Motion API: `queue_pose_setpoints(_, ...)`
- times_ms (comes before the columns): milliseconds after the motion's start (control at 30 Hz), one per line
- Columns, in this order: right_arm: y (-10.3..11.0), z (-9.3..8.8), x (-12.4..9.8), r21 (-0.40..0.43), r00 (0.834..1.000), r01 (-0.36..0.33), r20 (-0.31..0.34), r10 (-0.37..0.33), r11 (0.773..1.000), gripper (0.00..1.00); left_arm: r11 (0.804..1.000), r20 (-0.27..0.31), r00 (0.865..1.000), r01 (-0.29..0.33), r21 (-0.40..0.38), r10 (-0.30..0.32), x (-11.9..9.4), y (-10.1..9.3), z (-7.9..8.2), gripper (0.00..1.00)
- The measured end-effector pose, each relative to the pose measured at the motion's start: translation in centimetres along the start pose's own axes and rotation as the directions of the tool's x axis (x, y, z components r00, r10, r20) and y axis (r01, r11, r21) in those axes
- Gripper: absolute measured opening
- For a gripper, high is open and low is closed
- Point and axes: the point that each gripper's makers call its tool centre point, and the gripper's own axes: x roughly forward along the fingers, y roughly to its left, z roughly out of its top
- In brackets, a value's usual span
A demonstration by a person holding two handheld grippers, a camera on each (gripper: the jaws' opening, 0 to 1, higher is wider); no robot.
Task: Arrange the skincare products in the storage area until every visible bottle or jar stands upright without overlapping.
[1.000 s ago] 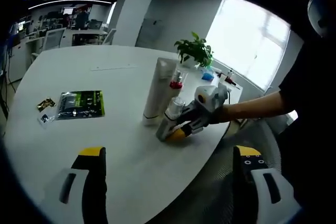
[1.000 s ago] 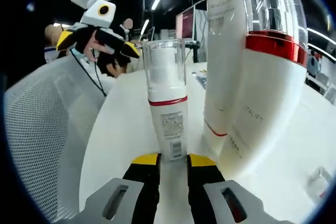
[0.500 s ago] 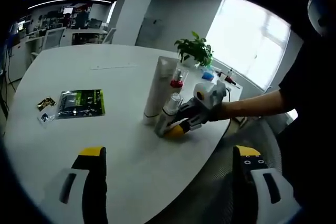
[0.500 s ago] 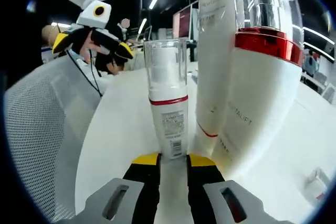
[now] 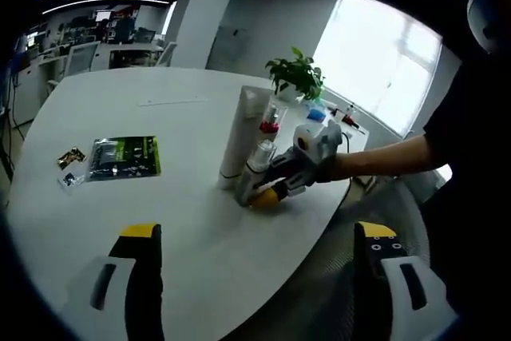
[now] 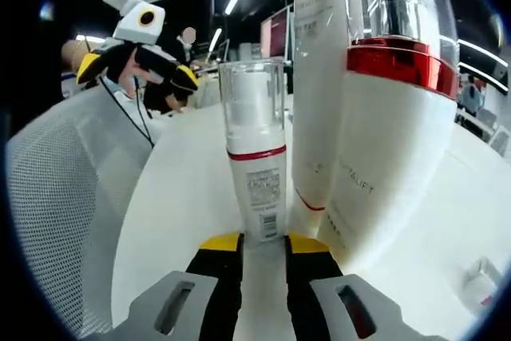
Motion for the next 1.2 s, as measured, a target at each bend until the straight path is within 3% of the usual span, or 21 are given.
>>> queue_pose_setpoints(400, 1.5, -0.1, -1.2, -0.018, 1.0, -0.001, -0.031, 0.001, 1.0, 0.24, 1.0, 0.007, 1.0, 0.002, 0.022, -0.002, 0.0, -0.5, 0.7, 0.93)
queue_pose_setpoints(467, 1.6, -0.4, -1.6, -0.017, 0.999, 0.004, -0.05, -0.005, 1.0, 0.28, 1.0, 0.011, 1.0, 0.005, 0.027, -0.005, 0.1, -0.7, 0.8, 0.93)
queue_pose_setpoints(500, 1.6, -0.9, -1.8, 0.028, 0.997, 0.016, -0.076, -0.014, 0.999, 0.32, 0.999, 0.01, 1.0, 0.007, 0.031, -0.007, 0.1, -0.9, 0.8, 0.93)
queue_pose_setpoints(567, 1.7, -1.0, -2.1, 0.01, 0.997, 0.015, -0.08, -0.014, 1.0, 0.38, 0.999, 0.007, 1.0, 0.008, 0.035, -0.009, 0.0, -1.2, 0.8, 0.93)
queue_pose_setpoints(767, 2.6, -0.8, -3.5, 0.009, 0.995, 0.027, -0.094, -0.026, 1.0, 0.4, 0.999, 0.005, 1.0, 0.003, 0.042, -0.003, -0.4, -2.2, 0.7, 0.91)
queue_pose_setpoints(933, 2.5, -1.2, -4.7, 0.024, 0.992, 0.066, -0.107, -0.063, 0.998, 0.44, 0.999, 0.01, 1.0, -0.016, 0.033, 0.016, -0.8, -2.3, 0.7, 0.9)
queue_pose_setpoints(1200, 2.8, -0.5, -8.1, 0.123, 0.978, 0.196, -0.102, -0.184, 0.973, 0.57, 0.998, 0.024, 0.997, -0.067, -0.005, 0.067, -1.7, -2.1, 0.2, 0.89)
